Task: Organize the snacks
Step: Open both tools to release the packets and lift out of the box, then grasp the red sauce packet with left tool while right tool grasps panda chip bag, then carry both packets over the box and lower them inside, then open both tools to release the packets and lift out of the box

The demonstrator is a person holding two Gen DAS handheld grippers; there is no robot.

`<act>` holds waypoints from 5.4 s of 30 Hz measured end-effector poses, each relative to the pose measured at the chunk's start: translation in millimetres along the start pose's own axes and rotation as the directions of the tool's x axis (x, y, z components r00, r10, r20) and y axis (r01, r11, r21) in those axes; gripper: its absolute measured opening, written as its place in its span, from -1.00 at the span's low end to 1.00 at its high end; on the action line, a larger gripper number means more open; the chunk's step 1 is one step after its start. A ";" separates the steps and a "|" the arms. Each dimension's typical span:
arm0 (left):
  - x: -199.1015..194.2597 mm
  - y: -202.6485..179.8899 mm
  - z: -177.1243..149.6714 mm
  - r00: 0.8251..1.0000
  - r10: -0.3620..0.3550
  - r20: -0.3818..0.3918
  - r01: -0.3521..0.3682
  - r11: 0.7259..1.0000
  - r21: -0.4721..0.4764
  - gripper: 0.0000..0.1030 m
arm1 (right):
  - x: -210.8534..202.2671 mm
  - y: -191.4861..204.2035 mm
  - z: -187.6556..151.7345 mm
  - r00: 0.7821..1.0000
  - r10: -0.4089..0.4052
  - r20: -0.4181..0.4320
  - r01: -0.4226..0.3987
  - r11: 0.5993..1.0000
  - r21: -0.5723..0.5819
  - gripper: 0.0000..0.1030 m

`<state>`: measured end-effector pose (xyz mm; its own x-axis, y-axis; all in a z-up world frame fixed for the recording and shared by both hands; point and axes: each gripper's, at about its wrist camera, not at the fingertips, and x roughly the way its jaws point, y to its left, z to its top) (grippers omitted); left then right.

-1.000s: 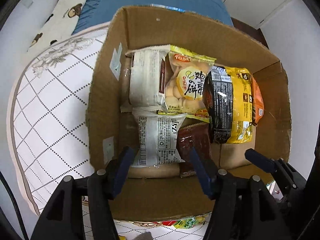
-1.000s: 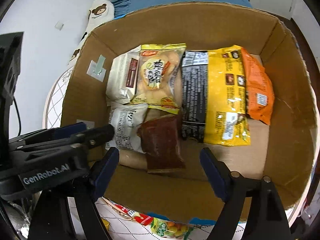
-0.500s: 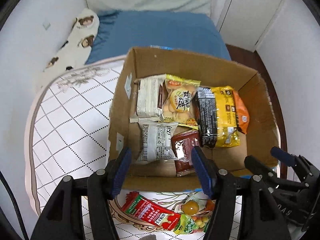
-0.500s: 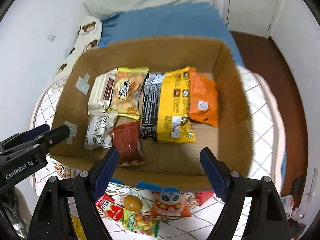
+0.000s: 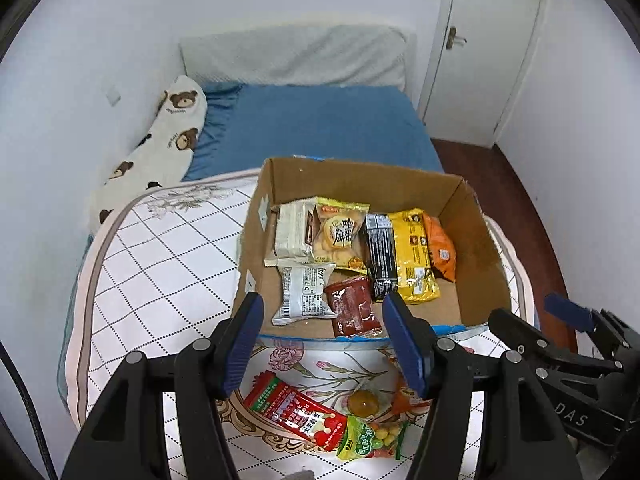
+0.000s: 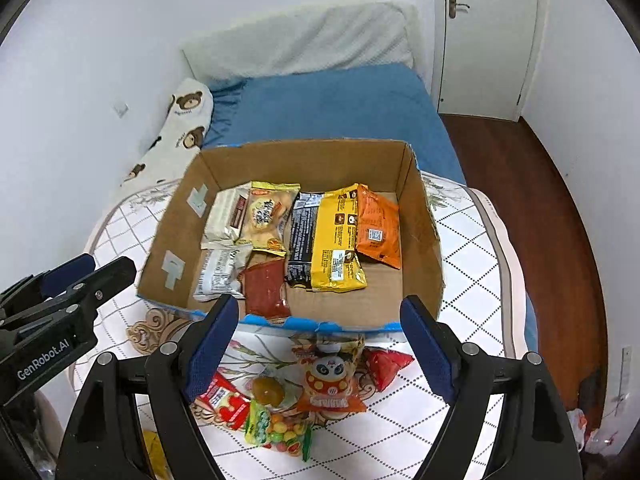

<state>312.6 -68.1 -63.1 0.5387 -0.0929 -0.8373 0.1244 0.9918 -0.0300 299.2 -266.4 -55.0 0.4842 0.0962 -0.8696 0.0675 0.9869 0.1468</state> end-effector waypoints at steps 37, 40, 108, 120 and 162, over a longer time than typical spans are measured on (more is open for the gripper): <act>174.0 16.0 -165.1 0.845 0.002 -0.534 -0.080 0.989 -0.124 0.04 | 169.4 -14.0 -96.0 0.942 -0.045 -0.333 0.063 0.997 0.043 0.48; 170.9 12.1 -175.4 0.829 0.061 -0.556 -0.062 0.998 0.019 0.04 | 175.0 -13.1 -101.5 0.933 -0.040 -0.357 0.048 0.999 0.013 0.16; 150.6 -79.4 65.0 0.836 -0.318 -0.448 0.268 0.948 -0.173 -0.13 | 69.8 -56.5 57.8 0.990 0.045 -0.135 -0.031 0.994 0.104 -0.06; 192.7 -92.1 54.1 0.785 -0.274 -0.556 0.260 0.960 -0.106 0.46 | 124.1 -69.2 40.5 0.962 0.039 -0.271 -0.004 0.992 0.130 0.63; -8.7 -35.1 6.3 0.998 -0.055 0.015 0.054 0.996 0.067 0.56 | -26.1 -21.7 2.5 0.999 -0.034 0.038 0.034 0.999 0.000 0.65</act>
<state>308.8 -102.6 -51.3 0.5437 -0.1486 -0.8260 0.2090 0.9772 -0.0383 287.3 -290.6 -34.3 0.5144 0.0581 -0.8556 0.0840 0.9895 0.1177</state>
